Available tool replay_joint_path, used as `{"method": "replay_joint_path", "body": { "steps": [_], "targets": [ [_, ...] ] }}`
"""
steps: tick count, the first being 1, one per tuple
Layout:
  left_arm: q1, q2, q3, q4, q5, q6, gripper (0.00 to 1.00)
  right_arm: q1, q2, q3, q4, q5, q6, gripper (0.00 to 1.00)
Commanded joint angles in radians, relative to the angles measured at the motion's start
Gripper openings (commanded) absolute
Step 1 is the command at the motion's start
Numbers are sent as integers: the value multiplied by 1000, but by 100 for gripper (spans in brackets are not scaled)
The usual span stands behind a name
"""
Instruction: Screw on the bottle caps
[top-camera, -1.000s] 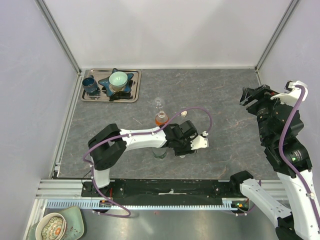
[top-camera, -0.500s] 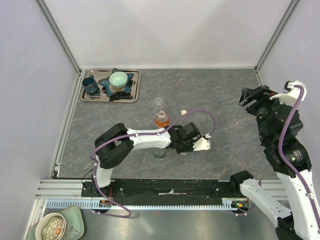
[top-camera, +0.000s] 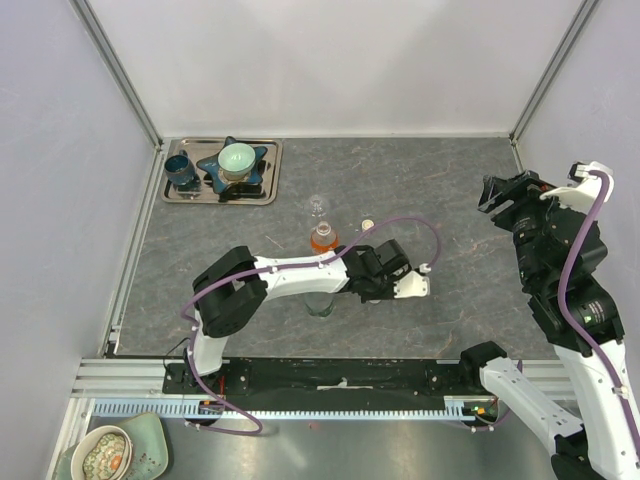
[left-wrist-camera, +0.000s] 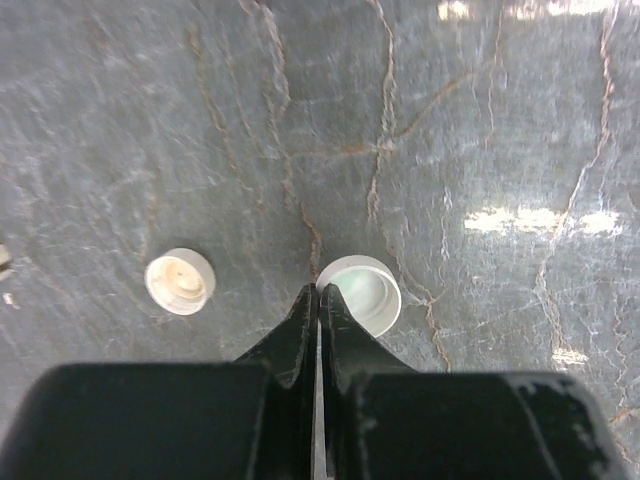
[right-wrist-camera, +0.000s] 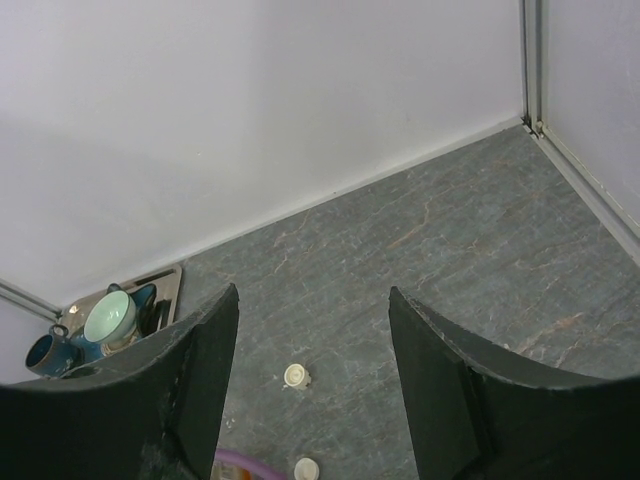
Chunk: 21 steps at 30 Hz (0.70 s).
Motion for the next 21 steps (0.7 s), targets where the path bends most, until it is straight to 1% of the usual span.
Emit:
{"method": "replay_joint_path", "body": {
  "steps": [1,4,8,9,10,11,12,13,14,15,16,17,18,19,20,21],
  "targets": [
    [-6,-19,102,-47,24,-6,2,0,1,58,11,11,-23,68],
    [-5,-56,152,-75,44,-35,2,0,4,96,11,32,-41,68],
    [18,-149,297,-136,71,-101,2,0,13,145,12,45,-50,68],
    [30,-160,340,-188,109,-118,2,-1,15,148,15,43,-49,68],
    [70,-171,425,-209,137,-143,2,-1,21,151,20,33,-46,67],
    [95,-198,461,-223,169,-200,2,0,24,153,34,17,-43,67],
    [124,-215,493,-249,241,-233,2,0,27,150,43,4,-44,68],
    [188,-230,550,-259,283,-268,2,0,36,147,54,-41,-41,68],
    [224,-243,576,-269,322,-340,2,-1,42,136,83,-68,-52,69],
    [259,-273,598,-280,402,-373,2,-1,50,128,100,-107,-59,73],
    [334,-289,631,-294,450,-408,2,0,68,122,118,-153,-72,75],
    [375,-309,638,-296,505,-483,2,0,78,102,168,-288,-114,77],
    [412,-347,639,-294,606,-512,2,0,88,84,201,-358,-133,80],
    [481,-373,621,-271,654,-555,2,0,84,56,246,-430,-148,82],
    [512,-398,601,-251,697,-618,2,-1,78,-17,359,-608,-164,84],
    [541,-449,575,-221,793,-652,2,0,56,-63,426,-694,-196,90]
  ]
}}
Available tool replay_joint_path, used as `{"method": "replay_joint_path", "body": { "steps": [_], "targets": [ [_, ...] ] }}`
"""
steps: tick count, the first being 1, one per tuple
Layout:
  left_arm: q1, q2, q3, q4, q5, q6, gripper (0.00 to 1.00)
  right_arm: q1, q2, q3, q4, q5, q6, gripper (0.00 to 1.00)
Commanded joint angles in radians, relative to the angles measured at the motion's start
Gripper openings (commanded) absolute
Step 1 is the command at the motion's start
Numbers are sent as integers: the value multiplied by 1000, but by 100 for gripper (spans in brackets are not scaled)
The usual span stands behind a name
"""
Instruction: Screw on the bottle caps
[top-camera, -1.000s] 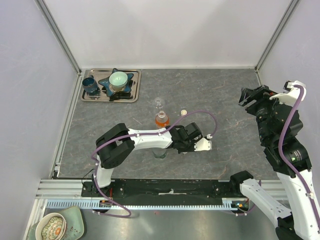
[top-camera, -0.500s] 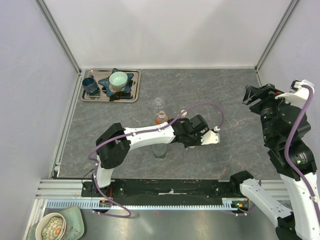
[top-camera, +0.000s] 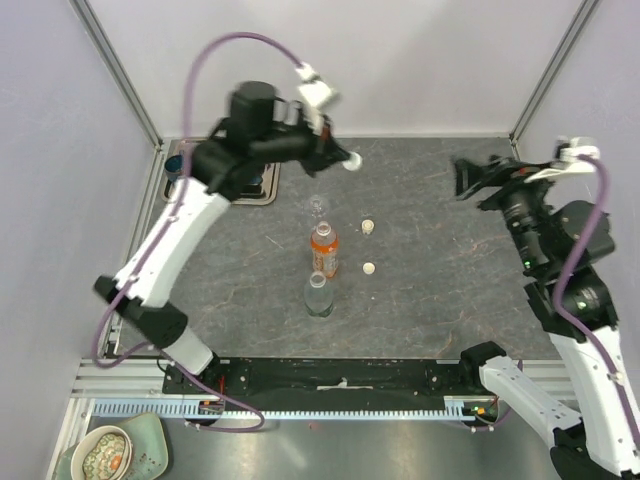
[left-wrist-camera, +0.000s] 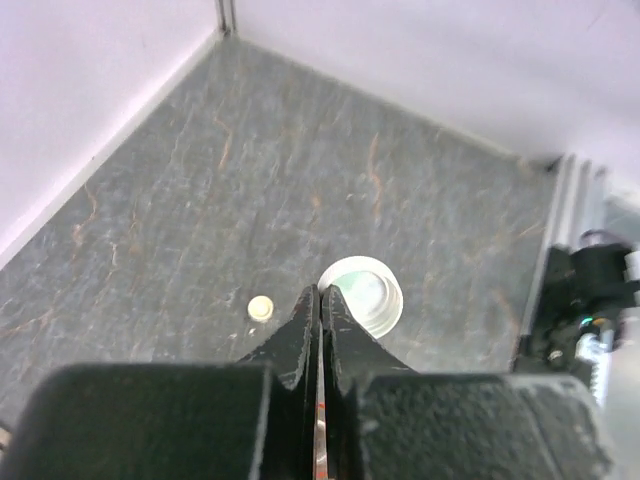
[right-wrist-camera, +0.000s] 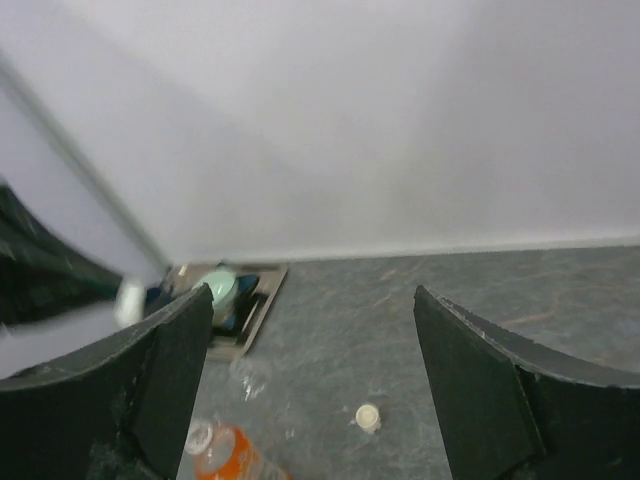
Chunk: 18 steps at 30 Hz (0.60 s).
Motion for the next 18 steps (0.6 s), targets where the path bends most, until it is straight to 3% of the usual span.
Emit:
{"method": "replay_joint_path", "body": {
  "steps": [1,4,6,7,8,10,11,12,15,18],
  "targets": [
    [149,-153,-90,61,386,-291,2,1,-15,-185,322,-540,-119,94],
    [246,-188,-169,164,626,-543,2,1,-41,-304,526,-804,-139,98],
    [283,-200,-235,377,776,-703,2,-1,-40,-347,634,-938,-130,98],
    [303,-203,-308,490,824,-903,2,1,-31,-356,678,-973,-83,98],
    [306,-202,-351,737,866,-1020,2,4,-20,-365,765,-1011,-59,98],
    [306,-197,-474,999,921,-1322,2,16,11,-362,827,-1044,-27,98],
    [308,-196,-505,1146,915,-1380,2,42,14,-361,844,-1036,-41,98],
    [306,-194,-528,1179,909,-1420,2,56,20,-361,847,-1030,-56,98],
    [306,-196,-573,1181,891,-1442,2,117,51,-344,847,-1007,-110,97],
    [305,-193,-594,1181,874,-1456,2,197,83,-310,745,-918,-264,96]
  ]
}}
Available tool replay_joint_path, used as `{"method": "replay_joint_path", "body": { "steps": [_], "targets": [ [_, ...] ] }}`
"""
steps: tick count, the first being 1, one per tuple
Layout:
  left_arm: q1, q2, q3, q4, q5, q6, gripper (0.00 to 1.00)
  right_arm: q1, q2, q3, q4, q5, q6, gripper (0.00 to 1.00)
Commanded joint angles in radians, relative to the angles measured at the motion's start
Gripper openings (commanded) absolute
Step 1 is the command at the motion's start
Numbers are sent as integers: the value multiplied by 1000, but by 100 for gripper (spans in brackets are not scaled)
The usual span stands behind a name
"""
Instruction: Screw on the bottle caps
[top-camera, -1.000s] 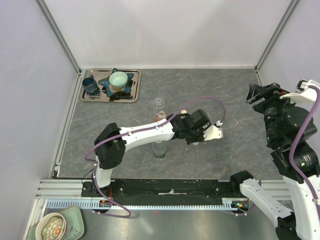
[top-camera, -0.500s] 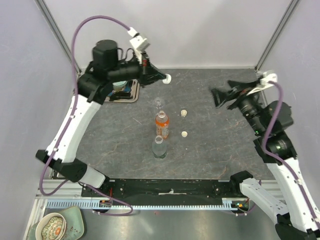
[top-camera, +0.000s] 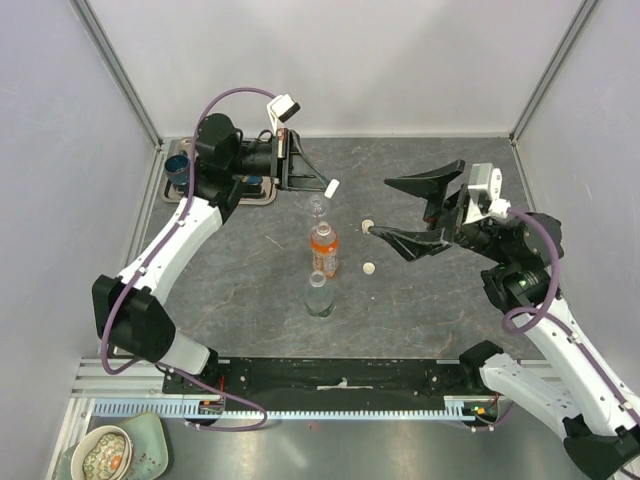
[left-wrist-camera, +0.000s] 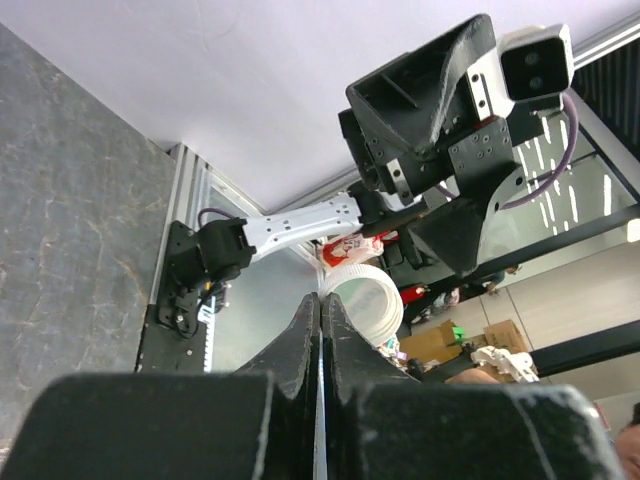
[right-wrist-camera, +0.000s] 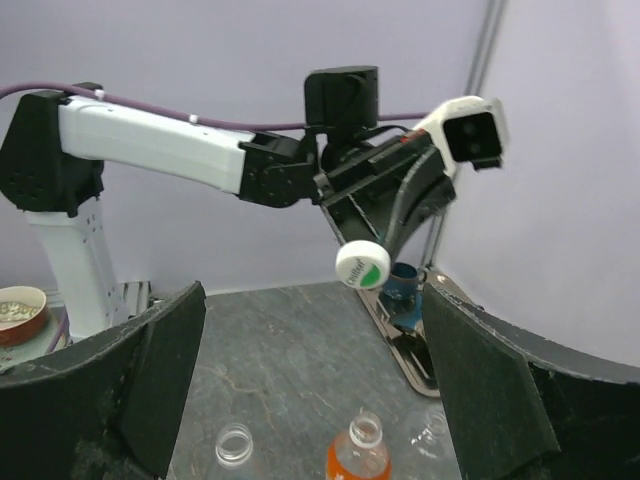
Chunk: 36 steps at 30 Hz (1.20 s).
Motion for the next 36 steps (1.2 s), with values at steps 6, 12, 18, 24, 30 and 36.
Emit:
{"method": "replay_joint_path", "body": {
  "steps": [6,12,18,24,30,36],
  "targets": [
    [-27,-39,-26,194,37,-198,2,204,100,38,-26,210,-329,94],
    [-33,-46,-54,190,30,-195,2,330,149,47,-9,378,-446,90],
    [-33,-50,-59,187,27,-198,2,381,157,31,39,455,-480,83],
    [-33,-64,-77,234,28,-236,2,385,160,-5,99,508,-464,70],
    [-33,-72,-83,266,31,-272,2,387,183,-9,126,494,-431,61],
    [-33,-72,-93,273,30,-275,2,390,191,-5,146,475,-405,57]
  ]
}}
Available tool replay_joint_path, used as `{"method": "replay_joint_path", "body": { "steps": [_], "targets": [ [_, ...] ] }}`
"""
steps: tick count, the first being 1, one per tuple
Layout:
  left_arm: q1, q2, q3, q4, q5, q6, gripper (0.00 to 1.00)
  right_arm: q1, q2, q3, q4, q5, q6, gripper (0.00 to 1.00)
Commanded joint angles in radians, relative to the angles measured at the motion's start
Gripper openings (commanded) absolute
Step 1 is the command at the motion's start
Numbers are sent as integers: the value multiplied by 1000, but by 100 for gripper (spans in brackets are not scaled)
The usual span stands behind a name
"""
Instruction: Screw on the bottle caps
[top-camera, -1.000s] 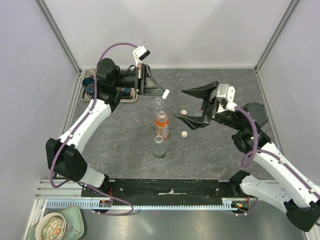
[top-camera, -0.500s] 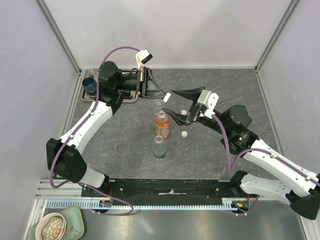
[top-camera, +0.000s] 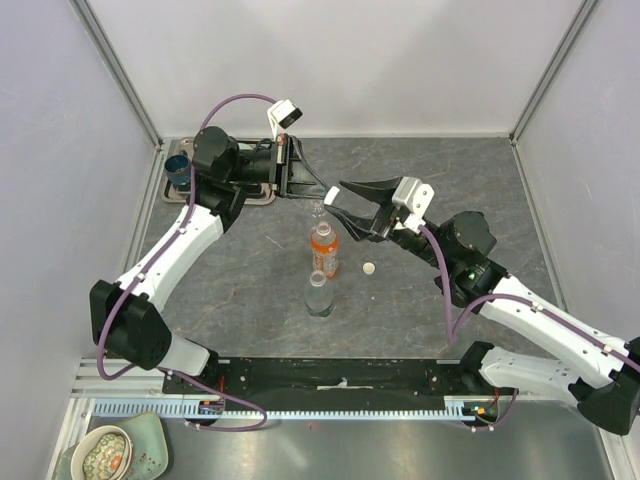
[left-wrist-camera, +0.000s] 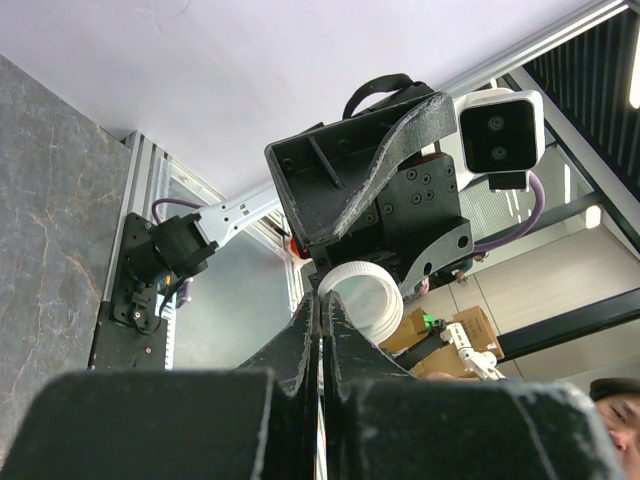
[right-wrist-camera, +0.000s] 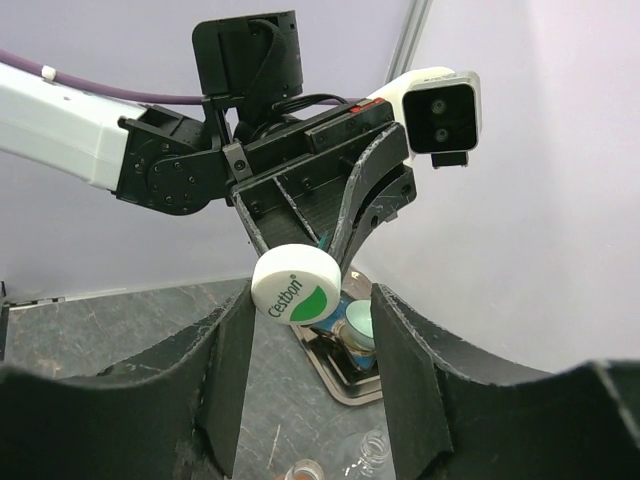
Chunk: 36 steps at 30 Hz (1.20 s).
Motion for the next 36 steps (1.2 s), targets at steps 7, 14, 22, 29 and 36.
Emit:
{"method": "replay_joint_path", "body": {
  "steps": [7,14,22,29,36],
  "targets": [
    [-1,-35,-13,51,23,-38,2,15,4,6,64,-14,38,48],
    [-3,-34,-17,35,20,-7,2,20,15,11,55,-22,54,33],
    [31,-46,154,-632,-3,532,53,20,-97,23,-98,-5,58,26],
    [65,-202,110,-1114,-195,1328,79,18,-209,73,-301,69,57,25],
    [59,-337,-195,-1188,-230,1619,80,20,-232,113,-364,101,61,26]
  ]
}}
